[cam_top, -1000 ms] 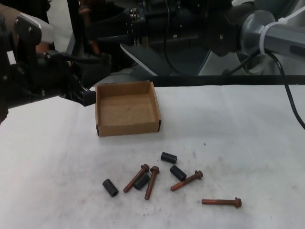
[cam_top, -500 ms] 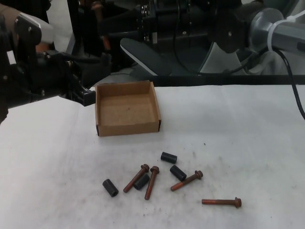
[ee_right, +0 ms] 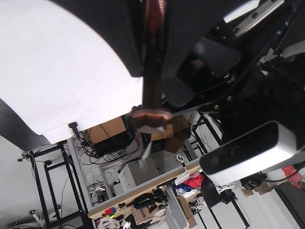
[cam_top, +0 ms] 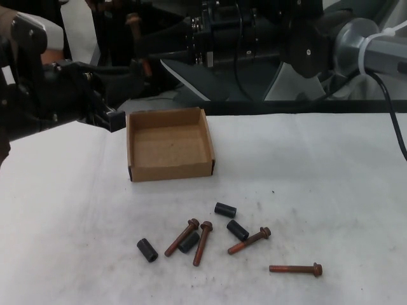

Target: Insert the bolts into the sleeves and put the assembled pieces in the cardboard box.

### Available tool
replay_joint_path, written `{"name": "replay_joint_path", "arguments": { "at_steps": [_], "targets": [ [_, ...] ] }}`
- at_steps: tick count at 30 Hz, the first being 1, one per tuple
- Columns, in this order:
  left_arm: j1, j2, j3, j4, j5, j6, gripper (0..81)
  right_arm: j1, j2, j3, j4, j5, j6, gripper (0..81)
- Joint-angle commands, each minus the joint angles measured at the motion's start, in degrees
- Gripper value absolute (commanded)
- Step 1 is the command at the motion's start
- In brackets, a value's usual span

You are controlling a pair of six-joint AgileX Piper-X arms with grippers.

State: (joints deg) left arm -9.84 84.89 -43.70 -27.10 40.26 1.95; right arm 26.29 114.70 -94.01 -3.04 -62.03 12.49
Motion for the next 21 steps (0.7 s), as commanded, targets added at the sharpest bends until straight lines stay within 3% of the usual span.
{"name": "replay_joint_path", "arguments": {
  "at_steps": [1, 21],
  "targets": [
    [0.0, -0.6, -0.6, -2.1, 1.3, 0.5, 0.4, 0.2, -0.8, -0.1, 0.2, -0.4, -0.5, 0.2],
    [0.0, -0.6, -0.6, 2.4, 1.4, 1.0, 0.4, 0.2, -0.8, -0.9, -2.0, -0.1, -0.4, 0.2]
  ]
}}
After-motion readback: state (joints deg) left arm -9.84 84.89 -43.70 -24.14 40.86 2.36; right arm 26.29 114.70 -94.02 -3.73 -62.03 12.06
